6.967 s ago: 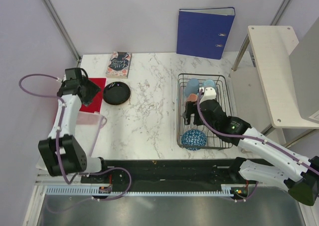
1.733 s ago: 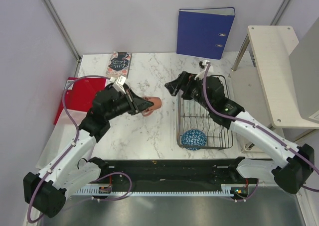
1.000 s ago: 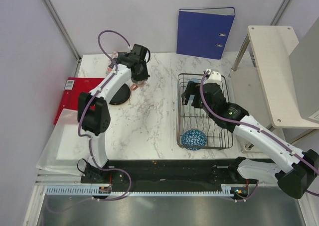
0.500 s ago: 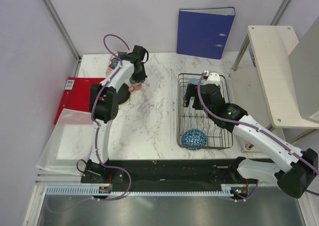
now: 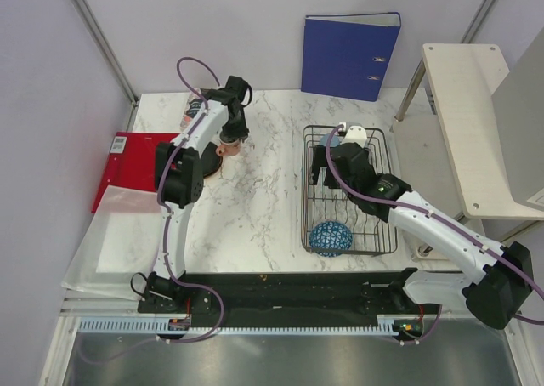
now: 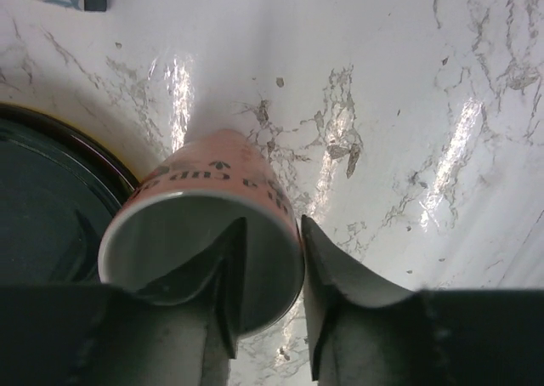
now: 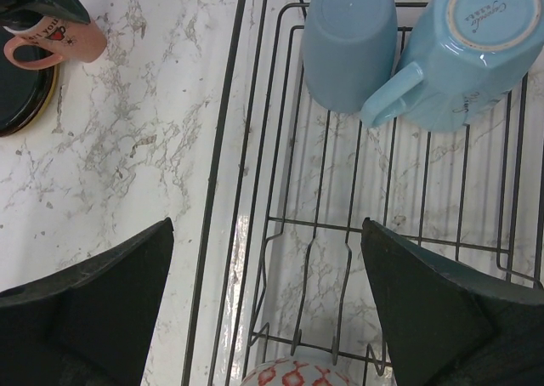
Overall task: Unload the mixed dishes from the dish rack
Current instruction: Place the cup at the center of the board, then pick up the cup from the dish rack.
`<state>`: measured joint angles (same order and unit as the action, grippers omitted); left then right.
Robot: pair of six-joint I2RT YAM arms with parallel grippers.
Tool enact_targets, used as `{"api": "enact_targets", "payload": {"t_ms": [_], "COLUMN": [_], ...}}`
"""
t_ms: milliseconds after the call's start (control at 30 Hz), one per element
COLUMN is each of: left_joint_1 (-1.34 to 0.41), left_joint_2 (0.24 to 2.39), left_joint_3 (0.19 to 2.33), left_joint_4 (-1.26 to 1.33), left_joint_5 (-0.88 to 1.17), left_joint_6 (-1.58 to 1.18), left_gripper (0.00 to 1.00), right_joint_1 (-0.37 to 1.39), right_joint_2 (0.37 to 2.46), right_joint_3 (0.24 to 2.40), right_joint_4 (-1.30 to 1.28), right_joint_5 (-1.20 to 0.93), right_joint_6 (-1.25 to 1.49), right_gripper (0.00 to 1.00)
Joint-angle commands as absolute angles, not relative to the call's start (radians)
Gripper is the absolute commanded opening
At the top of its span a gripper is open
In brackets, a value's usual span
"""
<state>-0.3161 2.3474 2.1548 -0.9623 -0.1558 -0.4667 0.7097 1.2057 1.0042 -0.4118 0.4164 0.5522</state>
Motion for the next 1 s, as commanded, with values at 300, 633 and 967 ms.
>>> {"api": "enact_targets", "payload": {"t_ms": [300,633,967], "left_joint_1": [-0.318,-0.418,-0.633], "left_joint_2": [2.194,1.826,1.389], "left_joint_3": [2.261,2.03,1.284], "left_joint_4": [-0.962,-0.771,-0.439], "left_joint_5": [-0.157,-0.049,-0.097], "left_joint_6": [-0.509,-0.56,-0.632], "left_gripper": [0.73,0.99,0.96], "right_joint_1": [0.709,0.562,0.44], "right_joint_2": [1.186,1.305,1.569], "right_joint_3": [1.038,1.146,1.281], "right_joint_4": [-0.403,-0.449,-0.436], "right_joint_5": [0.483,0.688,0.686], "right_joint_6": [0.537,0.509,0.563], "right_gripper": [0.98,0.98,0.98]}}
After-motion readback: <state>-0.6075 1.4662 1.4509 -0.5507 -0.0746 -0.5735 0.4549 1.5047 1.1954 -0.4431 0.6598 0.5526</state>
